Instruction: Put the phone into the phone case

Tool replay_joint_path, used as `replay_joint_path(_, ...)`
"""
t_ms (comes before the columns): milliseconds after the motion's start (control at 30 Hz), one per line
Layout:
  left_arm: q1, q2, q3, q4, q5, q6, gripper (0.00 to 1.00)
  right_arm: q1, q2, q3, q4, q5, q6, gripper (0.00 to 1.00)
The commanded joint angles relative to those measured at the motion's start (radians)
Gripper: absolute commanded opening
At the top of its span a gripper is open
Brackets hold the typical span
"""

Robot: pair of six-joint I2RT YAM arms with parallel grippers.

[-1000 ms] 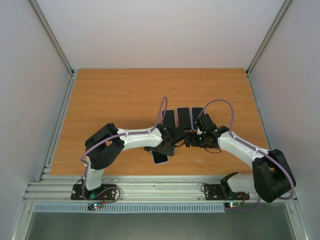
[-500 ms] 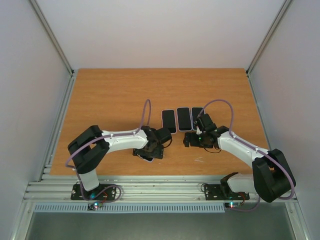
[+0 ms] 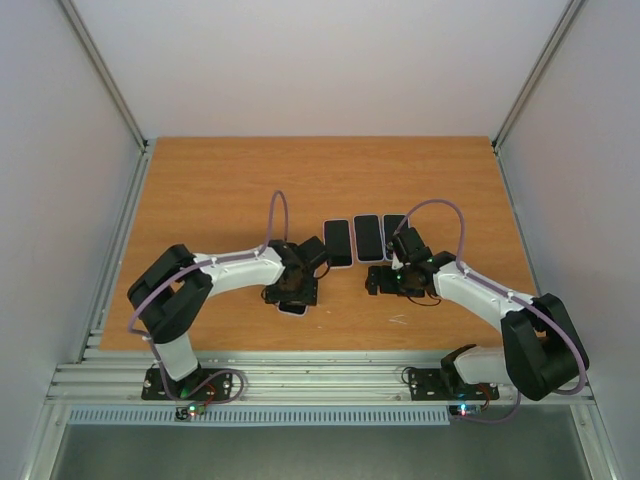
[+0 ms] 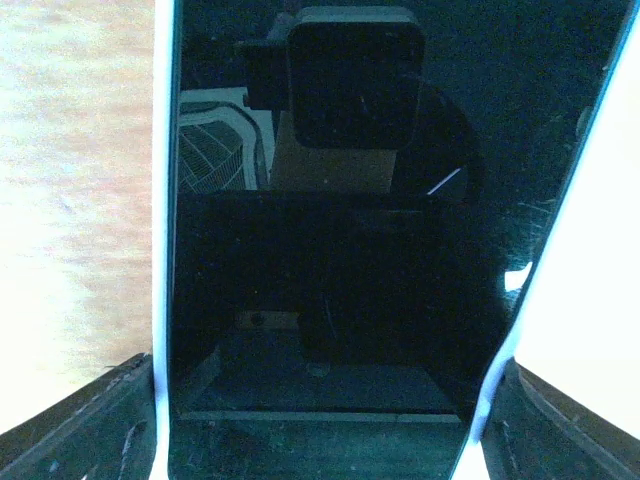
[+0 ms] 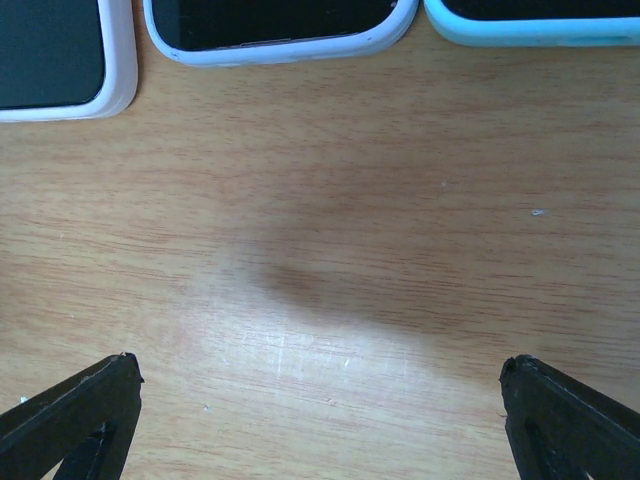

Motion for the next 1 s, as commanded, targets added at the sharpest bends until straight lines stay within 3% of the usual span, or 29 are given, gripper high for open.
replay_joint_path(0, 0.069, 0.009, -0.006, 0.037, -0.007, 0.008, 0.74, -0.004, 0.007, 0.019, 0.011, -0.012, -0.01, 0.99)
replay_joint_path(367, 0.209, 0.226, 0.255, 0.049, 0.032, 0.083, 0.74, -0.005, -0.028, 0.031, -0.019, -0.003, -0.01, 0.99)
replay_joint_path(667, 0.214, 0.314, 0.395, 0.046, 0.09, 0.082, 0.78, -0.005, -0.071, 0.054, -0.047, 0.001, -0.005, 0.98)
replay_joint_path(967, 0.214, 0.343, 0.438, 0.099, 0.131, 0.034, 0.86, -0.004, -0.108, 0.066, -0.075, 0.027, -0.002, 0.98)
